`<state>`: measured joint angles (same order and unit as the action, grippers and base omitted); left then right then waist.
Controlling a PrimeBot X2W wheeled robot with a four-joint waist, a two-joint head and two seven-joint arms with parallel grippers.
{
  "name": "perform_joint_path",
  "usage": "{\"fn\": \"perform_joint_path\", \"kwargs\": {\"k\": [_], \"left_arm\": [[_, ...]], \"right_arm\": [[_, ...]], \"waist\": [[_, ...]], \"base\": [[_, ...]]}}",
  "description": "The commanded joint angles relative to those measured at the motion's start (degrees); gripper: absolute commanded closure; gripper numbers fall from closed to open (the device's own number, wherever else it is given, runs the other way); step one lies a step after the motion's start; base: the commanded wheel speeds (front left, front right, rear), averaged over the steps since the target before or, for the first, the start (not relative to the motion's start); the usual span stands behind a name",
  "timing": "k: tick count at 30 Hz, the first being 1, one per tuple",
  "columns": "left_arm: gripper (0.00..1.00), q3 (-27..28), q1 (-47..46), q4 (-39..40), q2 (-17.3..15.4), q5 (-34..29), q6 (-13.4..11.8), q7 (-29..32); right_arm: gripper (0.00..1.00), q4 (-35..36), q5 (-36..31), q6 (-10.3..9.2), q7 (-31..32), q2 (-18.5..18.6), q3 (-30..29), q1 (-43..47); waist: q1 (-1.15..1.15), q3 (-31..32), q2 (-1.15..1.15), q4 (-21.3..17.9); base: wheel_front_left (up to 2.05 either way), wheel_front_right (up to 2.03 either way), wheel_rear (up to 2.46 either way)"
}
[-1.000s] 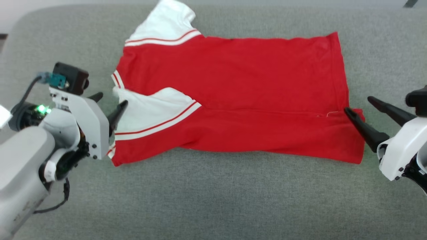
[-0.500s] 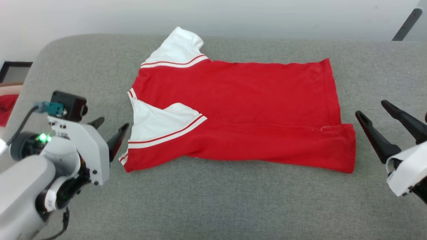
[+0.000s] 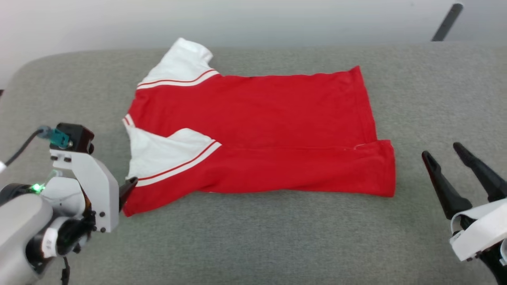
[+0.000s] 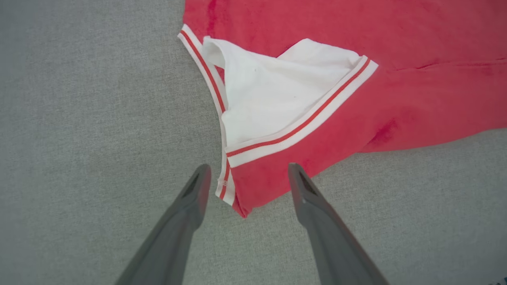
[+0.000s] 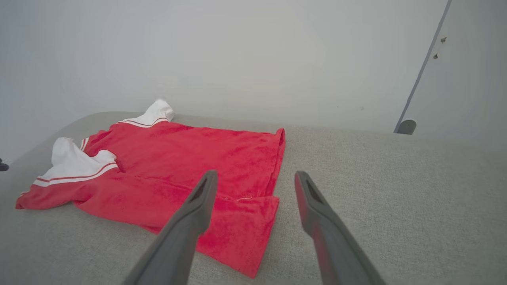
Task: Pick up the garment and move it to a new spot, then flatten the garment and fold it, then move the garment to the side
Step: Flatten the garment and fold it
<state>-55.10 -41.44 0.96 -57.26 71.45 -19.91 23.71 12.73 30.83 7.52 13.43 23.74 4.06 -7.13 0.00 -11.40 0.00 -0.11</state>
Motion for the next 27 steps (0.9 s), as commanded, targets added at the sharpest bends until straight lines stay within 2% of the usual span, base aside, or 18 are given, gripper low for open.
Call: {"fn": "perform_joint_path", "kwargs": {"k": [1,12,20,27], "left_arm": [[0.0,-0.25,-0.74,-0.71,-0.04,0.42,0.22,1.1],[0.0,-1.63,-0.5,-10.2,0.65,5.36,2.48,9.59],[0.0,-2.83,-0.12,-16.28,2.39,6.09,3.95,11.58],[0.0,-3.33,-0.16,-20.57,5.59,7.19,5.05,12.77]], "right_arm": [[0.0,0.41,-0.32,-0.06,0.21,-0.8,-0.51,1.02],[0.0,1.84,-0.3,-0.06,0.64,-4.92,-2.63,3.28],[0.0,2.32,0.31,-0.06,1.04,-5.93,-3.22,3.7],[0.0,2.69,0.33,-0.06,2.13,-6.26,-3.56,2.9]], "waist": [[0.0,-1.06,0.0,-1.9],[0.0,-4.16,0.0,-6.22],[0.0,-5.47,0.0,-6.6],[0.0,-5.89,0.0,-6.05]], "base": [[0.0,0.0,0.0],[0.0,0.0,0.0],[0.0,0.0,0.0],[0.0,0.0,0.0]]}}
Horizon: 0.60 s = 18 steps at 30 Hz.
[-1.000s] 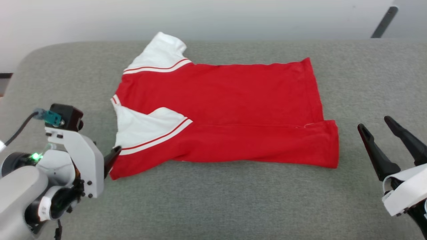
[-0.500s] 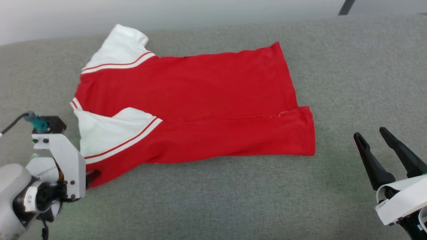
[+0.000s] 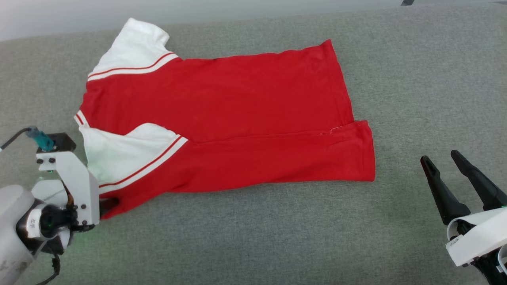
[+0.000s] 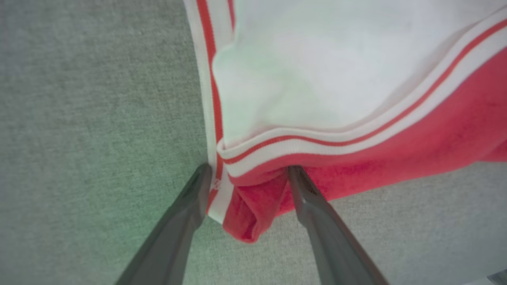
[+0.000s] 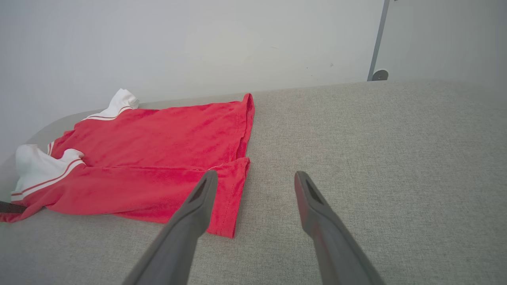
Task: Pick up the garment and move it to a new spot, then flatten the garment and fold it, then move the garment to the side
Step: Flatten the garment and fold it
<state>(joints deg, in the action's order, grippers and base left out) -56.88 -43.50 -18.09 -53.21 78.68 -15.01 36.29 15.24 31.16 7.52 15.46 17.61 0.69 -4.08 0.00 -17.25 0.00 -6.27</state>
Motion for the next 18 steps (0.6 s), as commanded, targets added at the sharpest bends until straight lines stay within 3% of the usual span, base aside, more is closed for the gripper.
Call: {"fn": "perform_joint_path", "kwargs": {"k": [1,2,3,9,18], "left_arm": [[0.0,-1.58,1.85,-1.86,1.93,0.02,0.27,0.19],[0.55,-1.39,1.79,-2.26,2.28,0.38,0.53,0.07],[1.0,-1.38,1.62,-2.58,2.56,0.21,0.75,-0.1],[1.0,-0.98,0.49,-3.12,2.38,0.0,1.44,0.2],[1.0,-0.62,-1.52,-2.02,3.66,-0.85,1.2,-0.32]], "right_arm": [[0.0,0.25,-0.08,-0.06,0.26,-0.19,-0.21,-0.24],[0.0,0.34,0.08,-0.06,0.56,-0.34,-0.19,-0.31],[0.0,0.35,0.26,-0.06,0.8,-0.44,-0.24,-0.32],[0.0,0.0,1.07,-0.06,4.53,-0.41,-0.29,-0.69],[0.0,-3.96,2.36,-0.05,16.9,-0.87,1.39,-3.38]], "waist": [[0.0,-0.06,0.0,0.23],[0.0,-0.09,0.0,0.35],[0.0,-0.13,0.0,0.48],[0.0,-0.43,0.0,1.31],[0.0,-1.08,0.0,3.29]], "base": [[0.0,0.0,0.0],[0.0,0.0,0.0],[0.0,0.0,0.0],[0.0,0.0,0.0],[0.0,0.0,0.0]]}}
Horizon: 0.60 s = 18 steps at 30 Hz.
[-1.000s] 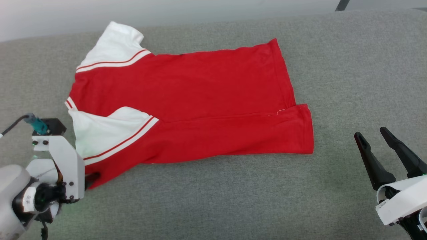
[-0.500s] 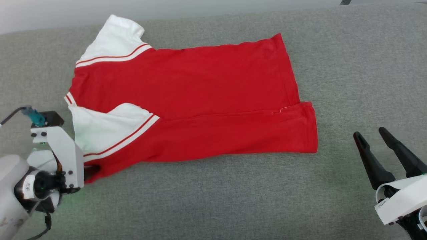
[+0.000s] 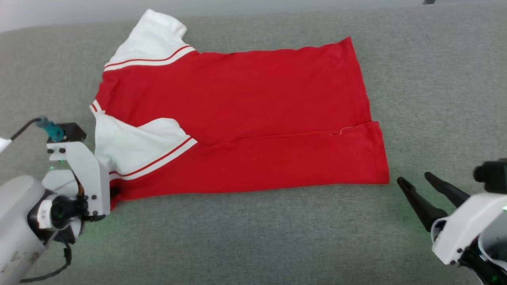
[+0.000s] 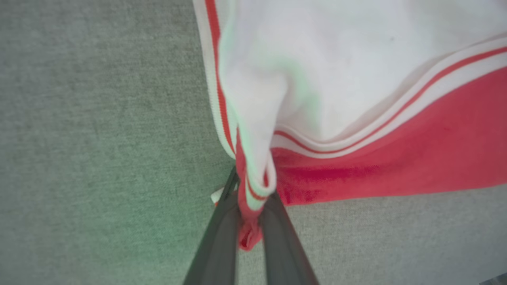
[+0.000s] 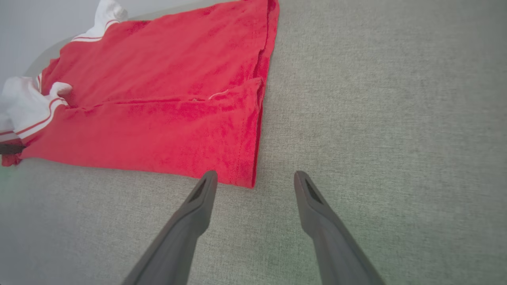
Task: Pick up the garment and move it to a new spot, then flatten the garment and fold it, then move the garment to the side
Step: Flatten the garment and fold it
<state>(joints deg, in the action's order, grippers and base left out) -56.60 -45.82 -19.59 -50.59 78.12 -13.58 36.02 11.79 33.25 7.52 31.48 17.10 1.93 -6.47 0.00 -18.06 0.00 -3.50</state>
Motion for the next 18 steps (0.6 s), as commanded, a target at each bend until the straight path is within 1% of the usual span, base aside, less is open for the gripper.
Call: {"fn": "perform_joint_path", "kwargs": {"k": [1,9,13,18], "left_arm": [[1.0,-0.92,0.55,-0.39,1.36,-0.49,-0.27,-0.11],[1.0,-1.21,-1.57,-0.42,3.95,-1.84,0.03,-0.61],[1.0,-1.17,-2.42,-1.12,5.06,-2.15,0.57,-1.1],[1.0,-1.24,-3.15,-2.34,6.34,-2.43,1.21,-1.48]], "right_arm": [[0.0,-1.06,0.3,-0.05,1.94,-0.5,0.51,-1.77],[0.0,-7.8,-3.02,-0.06,8.0,-1.35,0.78,-7.78],[0.0,-11.21,-3.13,-0.05,10.71,-2.14,1.98,-10.49],[0.0,-16.28,-4.31,-0.06,13.55,-2.18,3.52,-12.42]], "waist": [[0.0,-0.38,0.0,0.77],[0.0,-1.63,0.0,3.12],[0.0,-2.22,0.0,4.04],[0.0,-2.76,0.0,5.0]], "base": [[0.0,0.0,0.0],[0.0,0.0,0.0],[0.0,0.0,0.0],[0.0,0.0,0.0]]}}
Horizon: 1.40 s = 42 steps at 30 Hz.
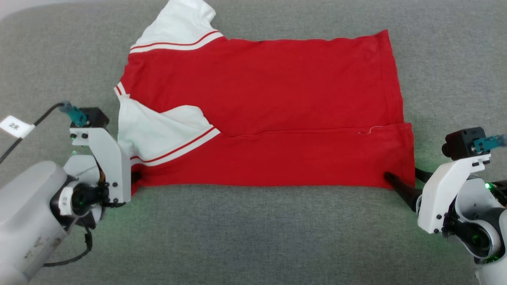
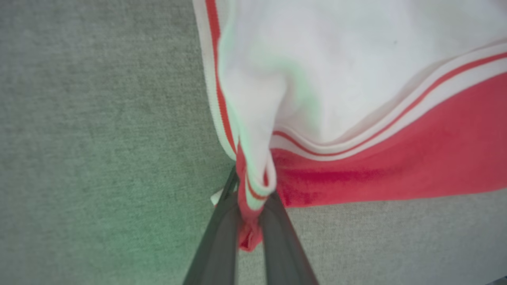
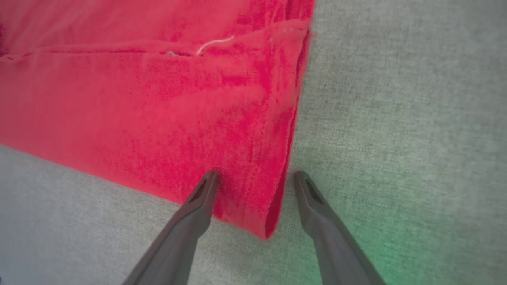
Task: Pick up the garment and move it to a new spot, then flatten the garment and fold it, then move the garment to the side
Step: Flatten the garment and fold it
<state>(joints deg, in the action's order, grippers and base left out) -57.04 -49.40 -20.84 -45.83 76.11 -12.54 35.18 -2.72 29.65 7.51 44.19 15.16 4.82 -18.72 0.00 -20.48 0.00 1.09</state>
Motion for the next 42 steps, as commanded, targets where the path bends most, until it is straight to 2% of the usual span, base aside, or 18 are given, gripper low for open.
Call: {"fn": "perform_joint_path", "kwargs": {"k": [1,3,12,20,32,42], "left_arm": [[1.0,-0.82,0.37,-1.35,1.78,-0.51,0.27,-0.69],[1.0,-0.64,0.3,-1.94,2.24,-0.34,0.53,-0.97],[1.0,-0.03,0.53,-4.21,2.47,0.22,1.58,-1.9],[1.0,0.44,1.39,-4.23,1.18,1.23,1.78,-1.16],[1.0,0.04,3.89,0.27,-1.72,2.31,-1.11,1.1],[1.0,-0.19,7.55,8.41,-4.96,4.06,-3.71,2.45]], "right_arm": [[0.16,-2.88,-1.16,-0.05,1.36,-0.27,0.53,-0.3],[1.0,-4.33,-1.36,-0.06,2.0,-0.16,0.87,-0.8],[1.0,-6.19,-0.61,-0.08,2.43,1.74,-0.39,-1.95],[1.0,-4.88,0.27,-0.11,2.53,3.3,-2.1,-0.53],[1.0,-0.32,1.88,-0.11,5.11,6.55,-4.81,4.32],[1.0,7.05,3.34,-0.08,12.74,6.26,-6.74,10.96]], "waist": [[0.0,-0.42,0.0,0.56],[0.0,-0.56,0.0,0.8],[0.0,-0.11,0.0,1.3],[0.0,1.61,0.0,1.45],[0.0,4.1,0.0,2.33],[0.0,4.83,0.0,2.71]], "base": [[0.0,0.0,0.0],[0.0,0.0,0.0],[0.0,0.0,0.0],[0.0,0.0,0.0],[0.0,0.0,0.0],[0.0,0.0,0.0]]}}
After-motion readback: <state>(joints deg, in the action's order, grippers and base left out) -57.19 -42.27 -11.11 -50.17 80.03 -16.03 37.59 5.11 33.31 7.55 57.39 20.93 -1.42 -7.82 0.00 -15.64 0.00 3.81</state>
